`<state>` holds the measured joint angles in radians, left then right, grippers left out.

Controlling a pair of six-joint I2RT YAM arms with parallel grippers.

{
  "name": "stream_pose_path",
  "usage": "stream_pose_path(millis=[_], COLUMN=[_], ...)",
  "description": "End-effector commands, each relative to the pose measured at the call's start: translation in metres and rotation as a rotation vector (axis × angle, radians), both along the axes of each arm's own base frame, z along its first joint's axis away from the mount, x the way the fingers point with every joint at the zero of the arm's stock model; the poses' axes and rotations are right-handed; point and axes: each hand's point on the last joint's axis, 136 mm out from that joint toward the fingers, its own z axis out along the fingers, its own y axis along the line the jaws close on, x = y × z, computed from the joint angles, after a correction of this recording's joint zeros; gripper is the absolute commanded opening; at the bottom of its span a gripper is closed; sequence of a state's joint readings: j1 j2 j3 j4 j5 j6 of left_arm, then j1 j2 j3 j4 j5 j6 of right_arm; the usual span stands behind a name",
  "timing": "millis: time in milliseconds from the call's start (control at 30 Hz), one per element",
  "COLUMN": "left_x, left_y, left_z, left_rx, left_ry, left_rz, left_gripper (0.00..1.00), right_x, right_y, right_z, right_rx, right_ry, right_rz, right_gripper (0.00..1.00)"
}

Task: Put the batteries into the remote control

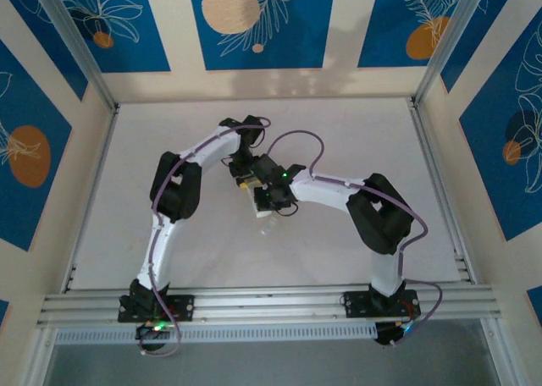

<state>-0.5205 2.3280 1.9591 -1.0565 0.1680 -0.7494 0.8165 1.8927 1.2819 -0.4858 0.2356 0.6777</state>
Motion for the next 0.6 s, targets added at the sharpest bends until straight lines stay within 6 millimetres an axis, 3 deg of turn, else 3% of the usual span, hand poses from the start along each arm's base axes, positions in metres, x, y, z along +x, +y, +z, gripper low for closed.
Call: stream_pose_path(millis=[0, 233, 567], left_x=[-0.006, -0.005, -0.006], left_y=[-0.005, -0.005, -0.004], left_z=[0.001, 0.002, 0.004], left_rx=[-0.009, -0.013, -0.012], left_ry=[0.038, 0.034, 0.032], left_rz=[-0.003, -0.002, -0.01], left_gripper=[0.33, 0.32, 0.31], right_x=[-0.002, -0.009, 0.001], right_y=[0.003, 0.002, -0.013], right_z=[0.0, -0.007, -0.015], right_rx=[-0.032, -0.066, -0.194], right_ry=[-0.002, 0.009, -0.028], right_rz=[0.027, 0.036, 0.055], right_gripper=[0.18, 0.16, 0.15])
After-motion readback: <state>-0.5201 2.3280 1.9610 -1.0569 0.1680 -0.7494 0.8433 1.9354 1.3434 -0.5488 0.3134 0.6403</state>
